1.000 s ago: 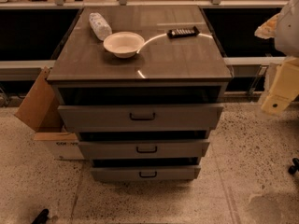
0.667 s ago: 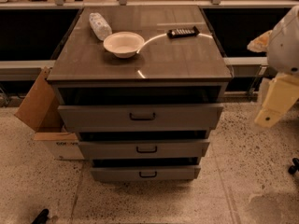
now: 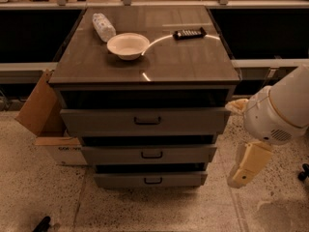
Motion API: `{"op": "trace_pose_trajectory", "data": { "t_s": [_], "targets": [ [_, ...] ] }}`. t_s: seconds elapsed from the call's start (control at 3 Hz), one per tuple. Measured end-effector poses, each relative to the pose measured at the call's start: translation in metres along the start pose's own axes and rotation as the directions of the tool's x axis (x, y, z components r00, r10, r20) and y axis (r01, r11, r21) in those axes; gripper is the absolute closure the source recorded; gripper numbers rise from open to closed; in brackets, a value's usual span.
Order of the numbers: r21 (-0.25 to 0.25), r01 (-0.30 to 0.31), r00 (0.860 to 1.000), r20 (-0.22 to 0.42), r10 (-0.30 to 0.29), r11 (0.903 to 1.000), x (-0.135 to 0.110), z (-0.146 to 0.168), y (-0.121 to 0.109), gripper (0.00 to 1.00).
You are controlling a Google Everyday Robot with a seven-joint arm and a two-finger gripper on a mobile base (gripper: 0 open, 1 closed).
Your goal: Open middle drawer
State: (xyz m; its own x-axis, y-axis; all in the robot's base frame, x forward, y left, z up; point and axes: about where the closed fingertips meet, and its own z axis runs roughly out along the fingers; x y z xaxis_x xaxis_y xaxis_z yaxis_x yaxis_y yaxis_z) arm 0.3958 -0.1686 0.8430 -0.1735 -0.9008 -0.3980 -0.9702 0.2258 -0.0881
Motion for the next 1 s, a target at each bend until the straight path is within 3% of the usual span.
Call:
{"op": "trace_pose_trajectory", "data": {
  "t_s": [0.33,1.0],
  "targets": [
    [0.002,0.001,1.0,0.0,-0.001,1.0,0.0,-0.001,0.0,0.0],
    [-0.038,0.092,0.995,-0.038,-0.093,0.9951,0.029,0.102,-0.001,0.0]
  ]
}}
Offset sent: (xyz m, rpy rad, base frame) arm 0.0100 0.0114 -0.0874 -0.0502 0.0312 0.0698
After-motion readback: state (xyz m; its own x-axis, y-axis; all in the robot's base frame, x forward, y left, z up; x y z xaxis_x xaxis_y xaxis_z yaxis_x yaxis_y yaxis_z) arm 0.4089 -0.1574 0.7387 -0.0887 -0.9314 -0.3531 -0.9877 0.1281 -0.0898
